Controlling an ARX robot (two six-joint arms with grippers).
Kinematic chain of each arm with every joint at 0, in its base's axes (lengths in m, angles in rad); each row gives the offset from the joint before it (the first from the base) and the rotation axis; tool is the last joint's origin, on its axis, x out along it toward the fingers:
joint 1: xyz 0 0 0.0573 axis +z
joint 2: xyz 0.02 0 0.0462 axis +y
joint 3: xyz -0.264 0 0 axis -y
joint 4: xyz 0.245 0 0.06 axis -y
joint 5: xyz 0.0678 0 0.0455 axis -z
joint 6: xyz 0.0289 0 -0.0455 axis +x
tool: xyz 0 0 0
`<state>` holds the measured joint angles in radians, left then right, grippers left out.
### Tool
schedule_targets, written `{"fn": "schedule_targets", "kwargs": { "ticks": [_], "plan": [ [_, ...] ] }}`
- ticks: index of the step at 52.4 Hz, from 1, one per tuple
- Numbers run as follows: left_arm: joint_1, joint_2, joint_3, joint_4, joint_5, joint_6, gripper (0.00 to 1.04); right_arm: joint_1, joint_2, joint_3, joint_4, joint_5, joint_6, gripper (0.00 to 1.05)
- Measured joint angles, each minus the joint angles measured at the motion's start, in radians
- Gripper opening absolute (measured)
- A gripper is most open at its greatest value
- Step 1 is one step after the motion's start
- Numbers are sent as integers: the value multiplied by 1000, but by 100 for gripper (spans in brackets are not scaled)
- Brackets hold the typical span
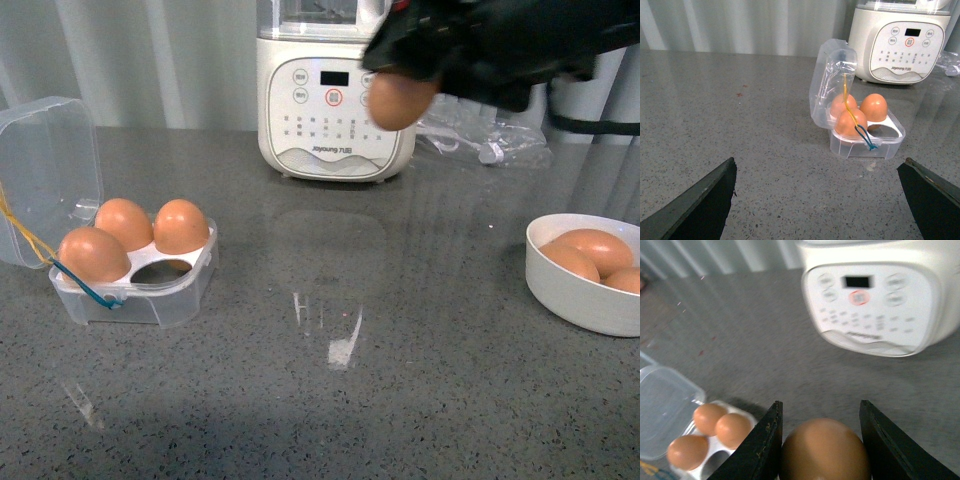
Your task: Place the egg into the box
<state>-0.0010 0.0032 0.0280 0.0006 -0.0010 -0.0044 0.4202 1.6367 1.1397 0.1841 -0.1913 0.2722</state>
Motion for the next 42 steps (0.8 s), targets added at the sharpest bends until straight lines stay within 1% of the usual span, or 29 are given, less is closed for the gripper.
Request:
{"fn": "schedule_targets", "kwargs": {
  "ticks": [7,16,23,32,42],
  "plan": [
    [0,0,0,0,0,0,98,111,119,118,-55,-30,-6,40],
    [0,0,0,0,0,0,98,203,229,259,-111,-48,6,40],
    [0,0,0,0,0,0,98,225,272,325,-162,-51,16,40],
    [0,0,0,0,0,0,98,237,280,331,-178,-53,13,40],
    [0,0,0,0,0,0,98,243,285,327,-190,-80,12,40]
  ]
}}
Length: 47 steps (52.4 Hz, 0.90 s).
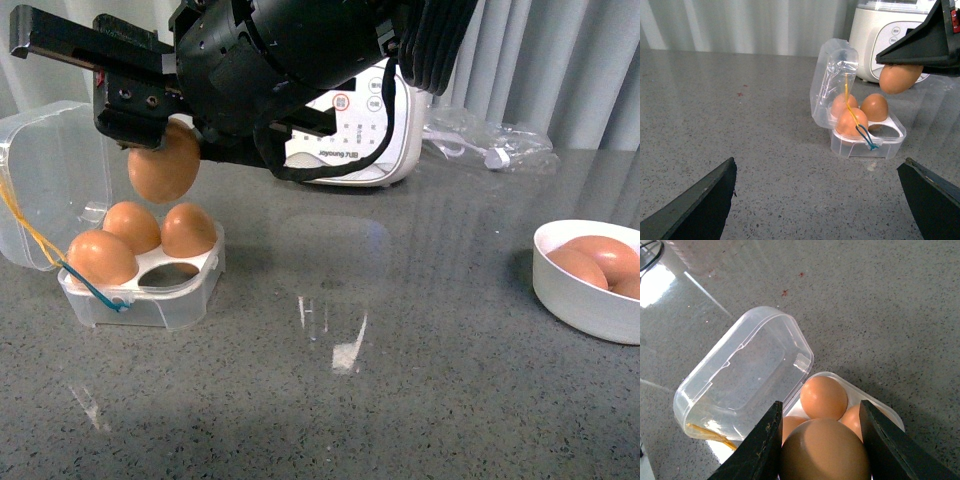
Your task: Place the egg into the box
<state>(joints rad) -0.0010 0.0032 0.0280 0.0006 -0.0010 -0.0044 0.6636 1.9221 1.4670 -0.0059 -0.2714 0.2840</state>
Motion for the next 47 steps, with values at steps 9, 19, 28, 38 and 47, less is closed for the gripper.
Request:
{"fn": "schedule_targets", "kwargs": {
  "ticks": [9,19,28,38,47],
  "plan": [
    [0,0,0,0,0,0,98,10,0,-14,-14,-5,-20,40],
    [0,0,0,0,0,0,98,17,1,-33,-26,0,-36,40],
    [0,0,0,0,0,0,98,17,3,-34,-29,16,-38,40],
    [0,0,0,0,0,0,98,17,14,-34,-42,18,-38,40],
    [0,0,0,0,0,0,98,19,23,-34,-47,21,-39,40]
  ]
}}
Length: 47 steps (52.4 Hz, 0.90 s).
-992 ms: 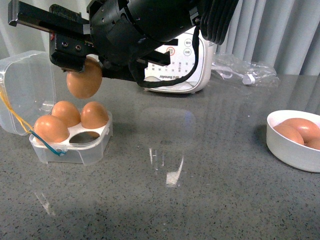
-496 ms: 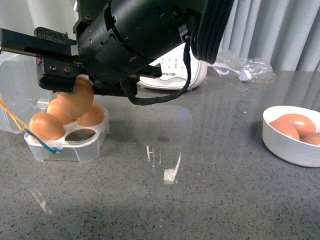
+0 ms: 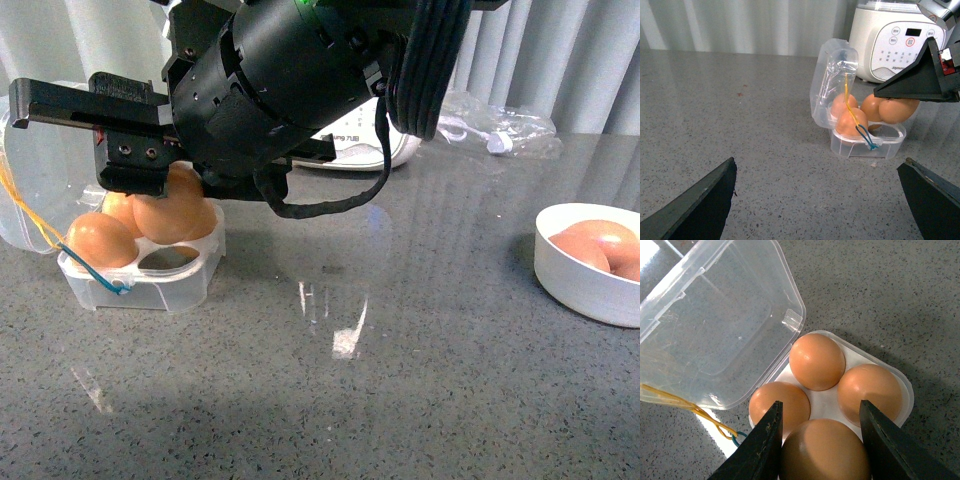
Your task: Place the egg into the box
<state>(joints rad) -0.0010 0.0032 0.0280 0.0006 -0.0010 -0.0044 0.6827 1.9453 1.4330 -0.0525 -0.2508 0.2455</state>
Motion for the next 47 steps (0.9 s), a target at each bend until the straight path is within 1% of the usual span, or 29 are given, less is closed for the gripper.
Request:
{"fn": "schedule_targets", "kwargs": {
  "ticks": [6,8,9,15,18,19,22,23,25,28,31,32,37,38,41,47],
  "plan": [
    [0,0,0,0,0,0,98,1,2,0,5,3,1,40],
    [0,0,0,0,0,0,98,1,2,0,8,6,2,46],
    [0,0,0,0,0,0,98,1,2,0,10,11,2,52],
    [0,0,0,0,0,0,98,-2,1,0,24,13,9,74],
    [0,0,0,0,0,0,98,-4,-3,-3,30,13,13,82],
    [0,0,0,0,0,0,98,-6,-8,-7,34,13,14,87],
    [0,0,0,0,0,0,98,-8,-18,-17,41,14,15,94],
    [0,0,0,0,0,0,98,-10,-23,-22,45,16,16,98],
    [0,0,0,0,0,0,98,-13,-35,-33,53,19,21,100],
    [0,0,0,0,0,0,98,-24,-67,-64,82,22,27,97],
    [0,0,0,0,0,0,98,-42,-124,-118,127,42,42,98],
    [0,0,0,0,0,0,98,-49,-145,-138,143,57,47,98],
    [0,0,0,0,0,0,98,-108,-293,-282,223,212,49,98],
    [0,0,0,0,0,0,98,-116,-313,-307,237,231,50,98],
    [0,0,0,0,0,0,98,-137,-346,-345,248,252,52,98],
    [0,0,0,0,1,0,98,-151,-348,-360,250,255,55,98]
  ]
}}
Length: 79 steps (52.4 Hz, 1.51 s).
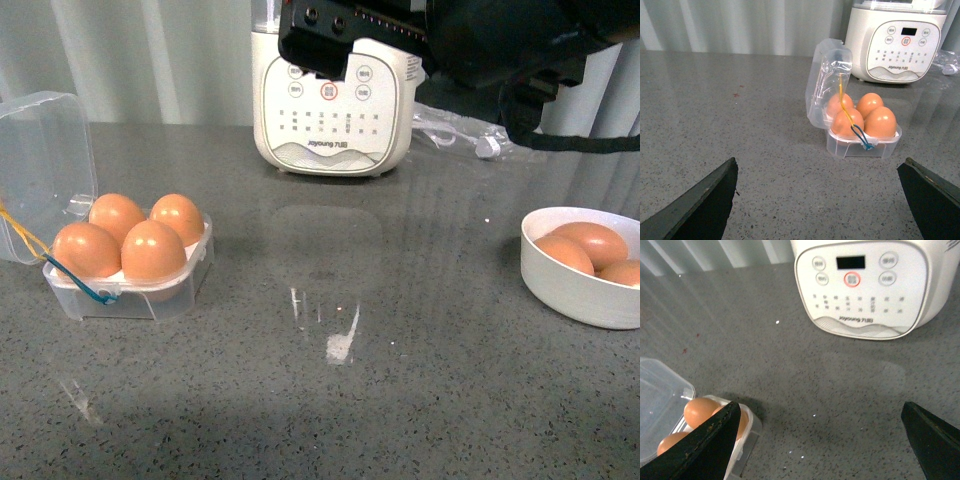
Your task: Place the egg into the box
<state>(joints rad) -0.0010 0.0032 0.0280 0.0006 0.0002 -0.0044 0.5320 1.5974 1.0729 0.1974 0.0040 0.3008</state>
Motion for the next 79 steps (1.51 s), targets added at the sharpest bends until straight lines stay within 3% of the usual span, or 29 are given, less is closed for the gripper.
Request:
{"fn": "schedule_targets", "kwargs": {
  "ticks": [4,8,12,22,31,44,70,74,79],
  "plan": [
    [0,0,0,0,-1,0,98,9,9,-11,18,13,-6,97],
    [0,0,0,0,0,0,98,23,-13,-155,334,341,-139,82],
    [0,0,0,0,-3,0,98,-4,-78,-298,507,448,-219,70],
    [0,0,0,0,0,0,98,-137,-262,-540,621,405,-278,39],
    [0,0,0,0,-2,0,98,-229,-417,-745,639,275,-297,3],
    [0,0,0,0,-1,0,98,-329,-579,-878,614,193,-299,3],
    [0,0,0,0,-1,0,98,-438,-863,-1007,460,88,-298,3],
    [0,0,0,0,-1,0,98,-495,-903,-1022,435,9,-299,3],
    [0,0,0,0,-1,0,98,-525,-921,-1056,463,3,-298,3]
  ]
}}
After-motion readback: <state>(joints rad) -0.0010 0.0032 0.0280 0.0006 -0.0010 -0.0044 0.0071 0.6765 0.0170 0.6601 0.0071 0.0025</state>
